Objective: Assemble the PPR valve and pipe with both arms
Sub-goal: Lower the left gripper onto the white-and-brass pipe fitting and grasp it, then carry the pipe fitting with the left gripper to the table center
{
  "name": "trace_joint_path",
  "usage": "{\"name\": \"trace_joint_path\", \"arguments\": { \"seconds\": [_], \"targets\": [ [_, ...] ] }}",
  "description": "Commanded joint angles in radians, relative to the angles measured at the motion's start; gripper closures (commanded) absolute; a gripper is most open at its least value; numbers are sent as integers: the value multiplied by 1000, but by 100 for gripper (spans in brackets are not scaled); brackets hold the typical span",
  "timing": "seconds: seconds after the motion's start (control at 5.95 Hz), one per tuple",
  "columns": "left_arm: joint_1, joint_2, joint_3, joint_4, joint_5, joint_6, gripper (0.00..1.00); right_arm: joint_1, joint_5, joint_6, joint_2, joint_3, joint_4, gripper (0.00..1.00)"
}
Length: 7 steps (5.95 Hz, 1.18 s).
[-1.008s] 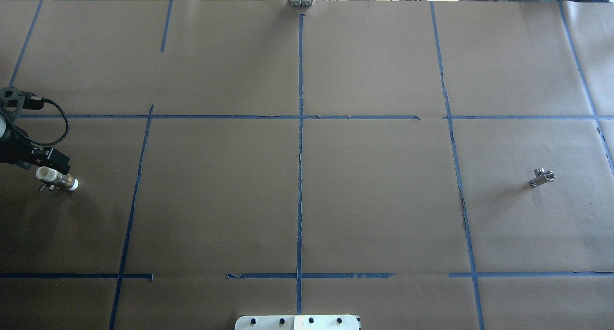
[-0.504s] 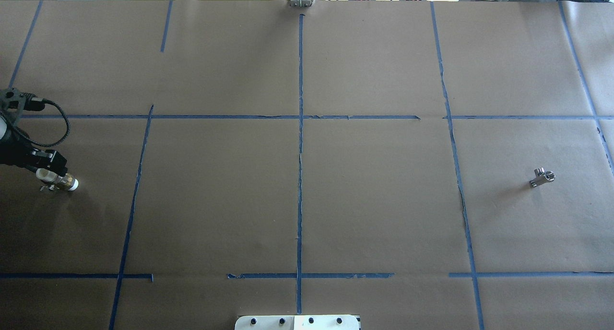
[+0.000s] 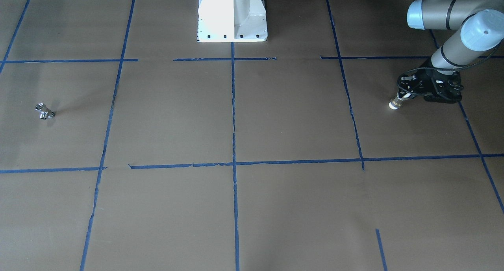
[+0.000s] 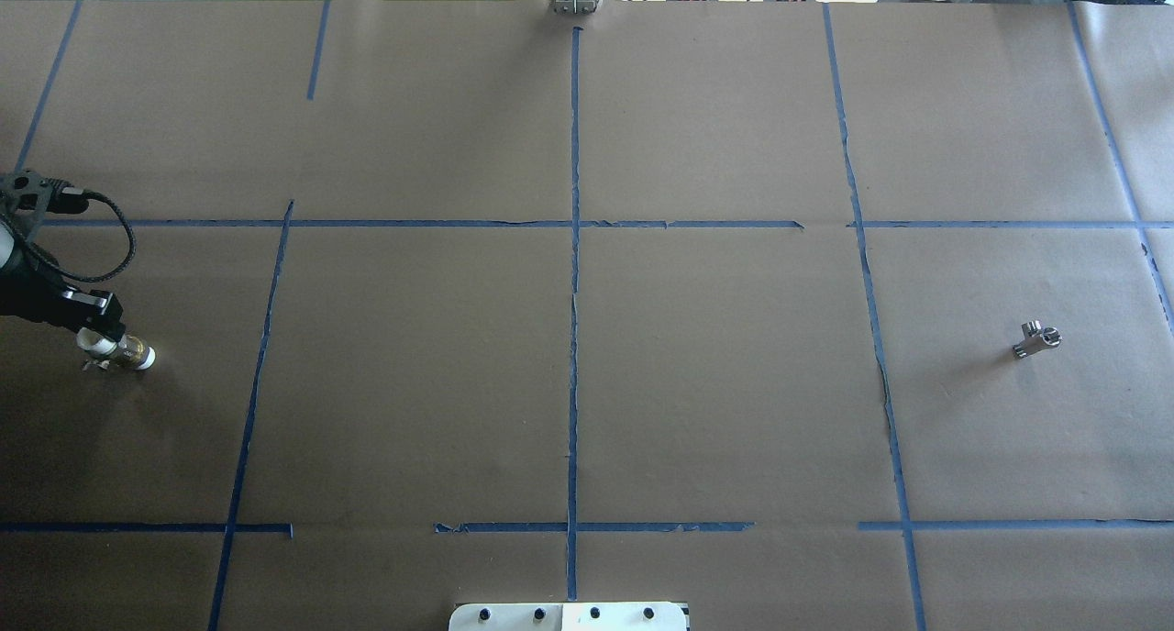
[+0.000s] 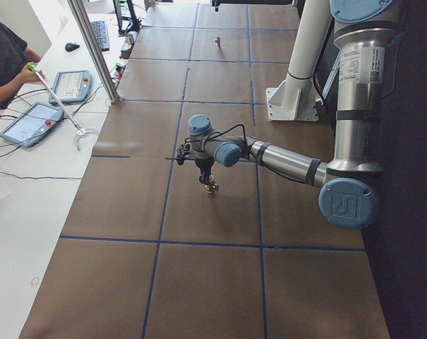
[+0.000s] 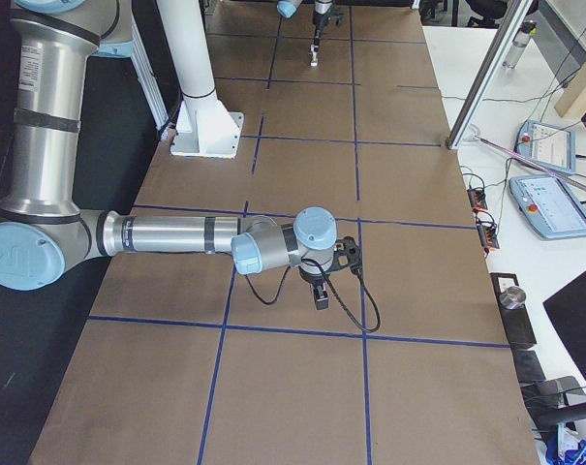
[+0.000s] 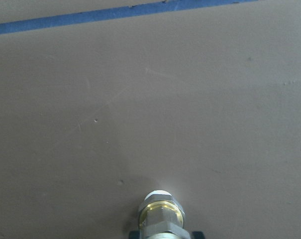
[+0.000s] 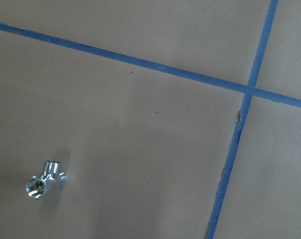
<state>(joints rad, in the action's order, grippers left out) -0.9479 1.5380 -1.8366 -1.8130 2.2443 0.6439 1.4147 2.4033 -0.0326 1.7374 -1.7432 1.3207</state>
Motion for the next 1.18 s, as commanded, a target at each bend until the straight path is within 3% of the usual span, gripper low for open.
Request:
{"name": "trace_joint_path", "arguments": {
  "seconds": [0.0, 0.5, 0.67, 1.01],
  "targets": [
    [-3, 1, -6, 0, 28, 0, 100, -3, 0, -12, -1, -1, 0, 0],
    [3, 20, -74, 3, 23, 35, 100, -3, 2, -13, -2, -1, 0, 0],
    [9, 80, -82, 9, 23, 84, 100, -3, 5, -13, -2, -1, -3, 0],
    [142, 244, -79, 24, 15, 274, 100, -3, 11, -13, -2, 1, -5, 0]
  ]
}}
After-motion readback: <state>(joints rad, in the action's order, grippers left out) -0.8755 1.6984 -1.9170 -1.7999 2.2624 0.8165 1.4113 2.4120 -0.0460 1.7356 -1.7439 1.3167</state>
